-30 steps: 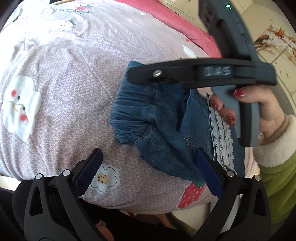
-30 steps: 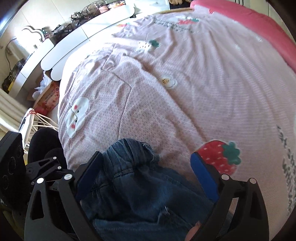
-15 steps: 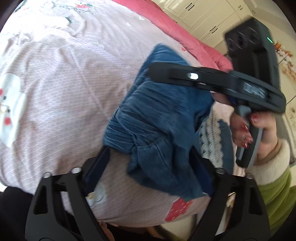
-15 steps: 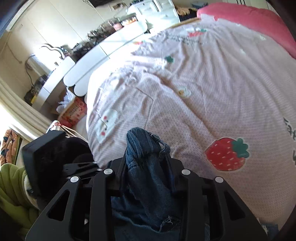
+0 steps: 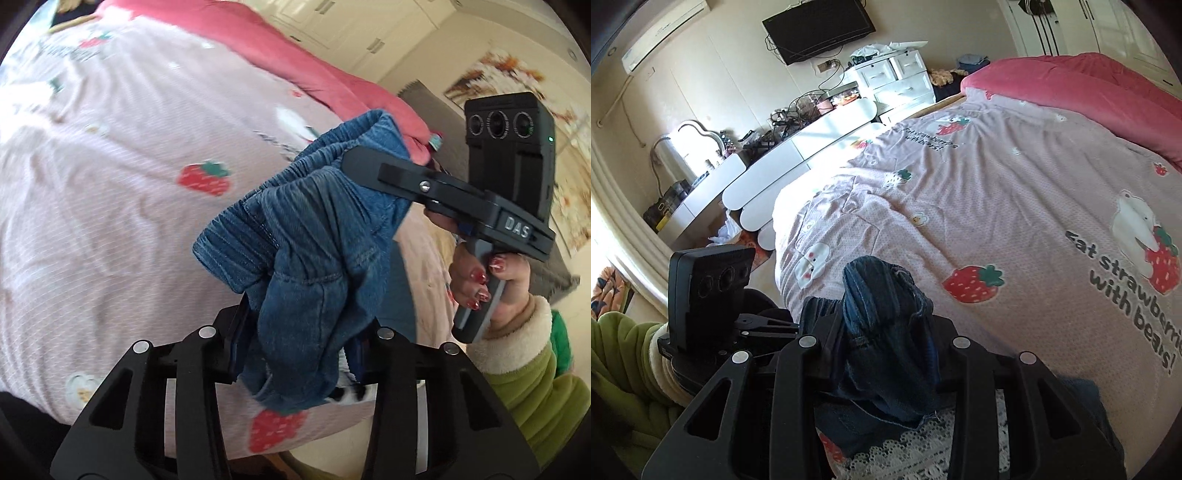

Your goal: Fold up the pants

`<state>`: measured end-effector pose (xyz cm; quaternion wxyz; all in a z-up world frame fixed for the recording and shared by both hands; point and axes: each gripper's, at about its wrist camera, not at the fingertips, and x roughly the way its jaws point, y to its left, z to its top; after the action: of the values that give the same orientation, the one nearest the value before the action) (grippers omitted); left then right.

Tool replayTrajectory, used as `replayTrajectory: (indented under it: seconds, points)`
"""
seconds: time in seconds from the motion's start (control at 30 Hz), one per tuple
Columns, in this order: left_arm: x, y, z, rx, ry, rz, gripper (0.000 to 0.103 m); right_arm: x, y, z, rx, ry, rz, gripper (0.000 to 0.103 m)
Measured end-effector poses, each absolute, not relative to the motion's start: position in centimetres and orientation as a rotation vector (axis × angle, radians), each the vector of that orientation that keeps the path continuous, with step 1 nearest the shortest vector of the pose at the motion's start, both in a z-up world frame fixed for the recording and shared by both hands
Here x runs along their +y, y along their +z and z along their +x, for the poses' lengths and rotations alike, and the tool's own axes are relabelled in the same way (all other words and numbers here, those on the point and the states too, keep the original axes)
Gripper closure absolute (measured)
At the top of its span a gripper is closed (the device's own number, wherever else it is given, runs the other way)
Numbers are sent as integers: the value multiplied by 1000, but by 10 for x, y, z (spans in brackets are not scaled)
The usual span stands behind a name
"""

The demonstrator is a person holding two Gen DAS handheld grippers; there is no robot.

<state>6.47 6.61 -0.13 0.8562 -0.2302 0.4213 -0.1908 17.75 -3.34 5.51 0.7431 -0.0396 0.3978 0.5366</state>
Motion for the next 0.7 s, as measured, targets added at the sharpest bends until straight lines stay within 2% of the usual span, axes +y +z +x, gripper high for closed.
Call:
replayTrajectory:
  seconds: [0.2,0.37,0.43,0.47,0.7]
  points:
    - [21,8,77,897,-466,-367,69,-88,52,172,844,1110,-72,72]
    - [-21,-5,81,924,-495,-281,69,-132,30,169,899,1001,-32,62]
    - [-35,-16,70,931,-502,-256,69,-150,22,167,925,951,-6,53]
    - [-38,-17,71,933,-509,-251,68,-159,19,165,932,926,4,51]
    - [-58,-16,72,928,-523,-209,59,-192,23,144,898,828,62,39]
